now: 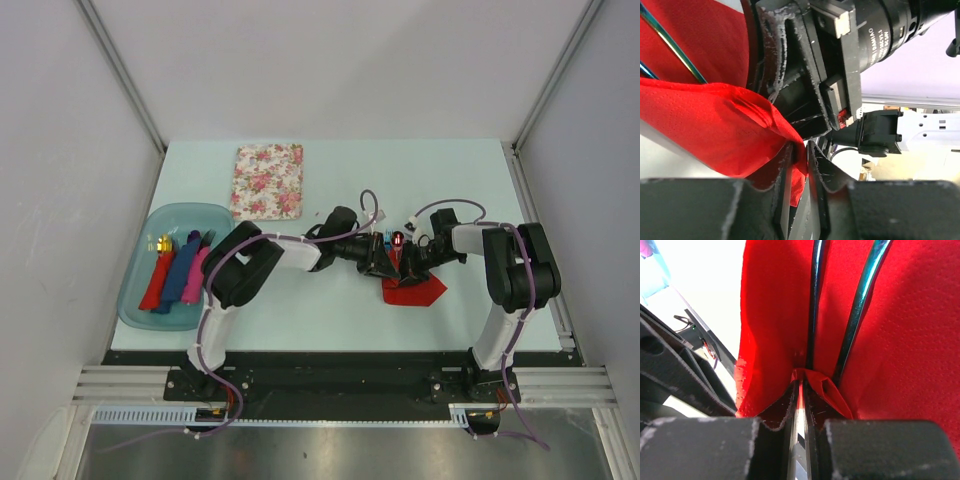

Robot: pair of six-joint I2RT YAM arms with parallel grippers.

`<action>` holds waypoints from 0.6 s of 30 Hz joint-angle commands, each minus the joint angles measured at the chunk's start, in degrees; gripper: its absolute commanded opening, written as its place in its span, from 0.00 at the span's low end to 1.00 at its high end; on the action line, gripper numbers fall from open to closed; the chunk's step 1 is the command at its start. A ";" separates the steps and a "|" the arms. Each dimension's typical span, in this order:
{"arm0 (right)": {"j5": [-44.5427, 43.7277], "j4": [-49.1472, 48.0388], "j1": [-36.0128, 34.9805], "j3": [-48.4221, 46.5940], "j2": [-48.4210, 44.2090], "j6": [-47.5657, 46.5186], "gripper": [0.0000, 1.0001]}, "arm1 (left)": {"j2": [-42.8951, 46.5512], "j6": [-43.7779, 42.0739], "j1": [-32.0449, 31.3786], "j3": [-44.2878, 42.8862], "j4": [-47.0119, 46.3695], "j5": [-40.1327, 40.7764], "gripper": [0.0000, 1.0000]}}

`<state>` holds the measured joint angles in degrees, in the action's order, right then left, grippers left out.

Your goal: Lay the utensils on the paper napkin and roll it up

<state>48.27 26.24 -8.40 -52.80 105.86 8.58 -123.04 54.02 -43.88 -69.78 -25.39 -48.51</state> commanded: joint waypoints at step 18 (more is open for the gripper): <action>-2.57 9.80 4.54 -3.63 -4.62 -7.52 0.17 | 1.67 0.83 1.25 2.89 -2.66 -1.06 0.46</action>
<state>46.35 33.34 -4.23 -55.37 102.50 3.79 -123.22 54.65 -42.83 -66.63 -26.89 -48.80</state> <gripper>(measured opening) 0.167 0.455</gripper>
